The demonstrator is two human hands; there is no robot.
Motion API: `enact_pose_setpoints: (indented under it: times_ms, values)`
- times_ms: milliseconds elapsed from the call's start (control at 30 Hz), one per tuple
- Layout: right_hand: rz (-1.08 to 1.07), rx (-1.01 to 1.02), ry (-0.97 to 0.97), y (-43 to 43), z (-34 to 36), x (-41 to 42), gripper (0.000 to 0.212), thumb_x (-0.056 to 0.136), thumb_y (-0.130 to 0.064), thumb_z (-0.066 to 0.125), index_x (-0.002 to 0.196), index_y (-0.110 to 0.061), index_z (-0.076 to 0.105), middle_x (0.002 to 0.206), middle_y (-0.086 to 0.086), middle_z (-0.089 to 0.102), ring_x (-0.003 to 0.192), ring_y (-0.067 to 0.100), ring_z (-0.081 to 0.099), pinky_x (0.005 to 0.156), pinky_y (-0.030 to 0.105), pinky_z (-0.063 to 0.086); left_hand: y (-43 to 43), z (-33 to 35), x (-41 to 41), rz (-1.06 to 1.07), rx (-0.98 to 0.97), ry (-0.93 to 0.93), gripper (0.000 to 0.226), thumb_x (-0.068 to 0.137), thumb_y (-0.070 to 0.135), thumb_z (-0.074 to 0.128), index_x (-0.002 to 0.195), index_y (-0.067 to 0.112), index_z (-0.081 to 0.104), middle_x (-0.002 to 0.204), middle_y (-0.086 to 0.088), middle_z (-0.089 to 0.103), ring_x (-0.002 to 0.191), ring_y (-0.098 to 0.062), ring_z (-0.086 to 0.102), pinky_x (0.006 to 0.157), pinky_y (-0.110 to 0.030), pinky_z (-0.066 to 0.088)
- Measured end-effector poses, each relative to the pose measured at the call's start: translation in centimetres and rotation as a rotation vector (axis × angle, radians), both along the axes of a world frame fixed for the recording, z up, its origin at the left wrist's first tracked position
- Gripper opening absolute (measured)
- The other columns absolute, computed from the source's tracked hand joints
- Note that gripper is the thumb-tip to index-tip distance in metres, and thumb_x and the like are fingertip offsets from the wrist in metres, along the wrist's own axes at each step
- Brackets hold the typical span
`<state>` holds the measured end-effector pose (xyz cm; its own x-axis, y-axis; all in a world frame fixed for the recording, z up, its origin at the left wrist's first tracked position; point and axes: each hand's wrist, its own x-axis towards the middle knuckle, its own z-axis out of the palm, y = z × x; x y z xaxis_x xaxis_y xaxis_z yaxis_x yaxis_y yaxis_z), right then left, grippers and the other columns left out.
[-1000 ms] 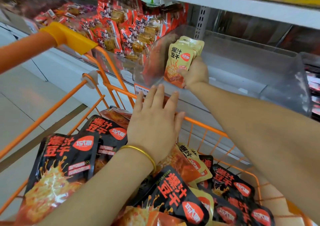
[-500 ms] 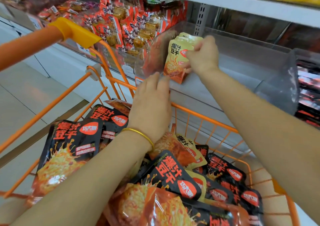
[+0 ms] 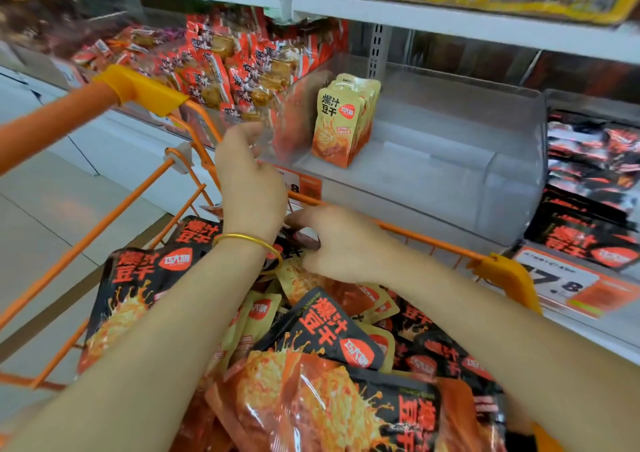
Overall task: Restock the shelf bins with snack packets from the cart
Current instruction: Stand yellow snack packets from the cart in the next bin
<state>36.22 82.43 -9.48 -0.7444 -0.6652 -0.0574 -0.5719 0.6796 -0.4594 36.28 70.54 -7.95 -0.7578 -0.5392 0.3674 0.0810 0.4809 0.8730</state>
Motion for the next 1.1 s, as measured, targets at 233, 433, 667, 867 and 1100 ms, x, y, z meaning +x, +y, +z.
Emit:
enact_pose_setpoints:
  times_ms: [233, 433, 667, 867, 1100]
  values:
    - [0.029, -0.026, 0.158, 1.6, -1.0, 0.6, 0.036, 0.095, -0.013, 0.045, 0.128, -0.020, 0.058, 0.124, 0.004, 0.062, 0.115, 0.023, 0.054, 0.087, 0.038, 0.047, -0.2, 0.2, 0.0, -0.017, 0.026, 0.024, 0.042, 0.085, -0.010, 0.033, 0.115, 0.014, 0.048, 0.114, 0.002, 0.045, 0.105, -0.010, 0.044, 0.079, -0.005, 0.036]
    - [-0.165, -0.246, 0.007, 6.7, 1.5, 1.3, 0.015, 0.092, -0.008, 0.053, 0.098, -0.011, 0.067, 0.074, -0.007, 0.062, 0.065, 0.001, 0.055, 0.066, 0.027, 0.045, 0.7, 0.2, 0.6, -0.150, -0.023, 0.104, 0.021, 0.090, 0.007, 0.045, 0.103, 0.021, 0.054, 0.103, 0.007, 0.051, 0.091, 0.000, 0.047, 0.079, -0.007, 0.037]
    - [-0.462, -0.678, -0.217, 11.5, 2.7, 2.8, 0.013, 0.093, -0.001, 0.051, 0.098, -0.006, 0.062, 0.037, -0.011, 0.049, 0.032, 0.002, 0.041, 0.039, 0.013, 0.035, 2.8, 0.5, 1.6, -0.349, -0.243, 0.236, 0.016, 0.089, 0.018, 0.046, 0.099, 0.023, 0.058, 0.093, 0.019, 0.050, 0.092, -0.001, 0.050, 0.082, -0.021, 0.039]
    - [-0.440, -0.948, -0.157, 14.8, 4.0, 4.5, 0.029, 0.081, 0.021, 0.049, 0.081, -0.003, 0.065, 0.085, 0.008, 0.072, 0.074, 0.012, 0.069, 0.064, 0.017, 0.054, 5.0, 3.9, 2.2, -0.597, 0.029, -0.052, 0.025, 0.098, 0.023, 0.041, 0.100, 0.015, 0.064, 0.102, 0.008, 0.062, 0.089, 0.003, 0.055, 0.075, -0.013, 0.041]
    - [-0.392, -1.127, -0.080, 18.1, 4.2, 4.8, 0.057, 0.075, 0.029, 0.041, 0.062, -0.021, 0.065, 0.099, 0.006, 0.073, 0.100, 0.020, 0.067, 0.079, 0.034, 0.057, 10.5, 5.3, 3.4, -0.965, 0.090, -0.545, 0.024, 0.092, 0.019, 0.053, 0.111, 0.006, 0.061, 0.102, -0.006, 0.065, 0.088, -0.015, 0.060, 0.071, -0.022, 0.046]
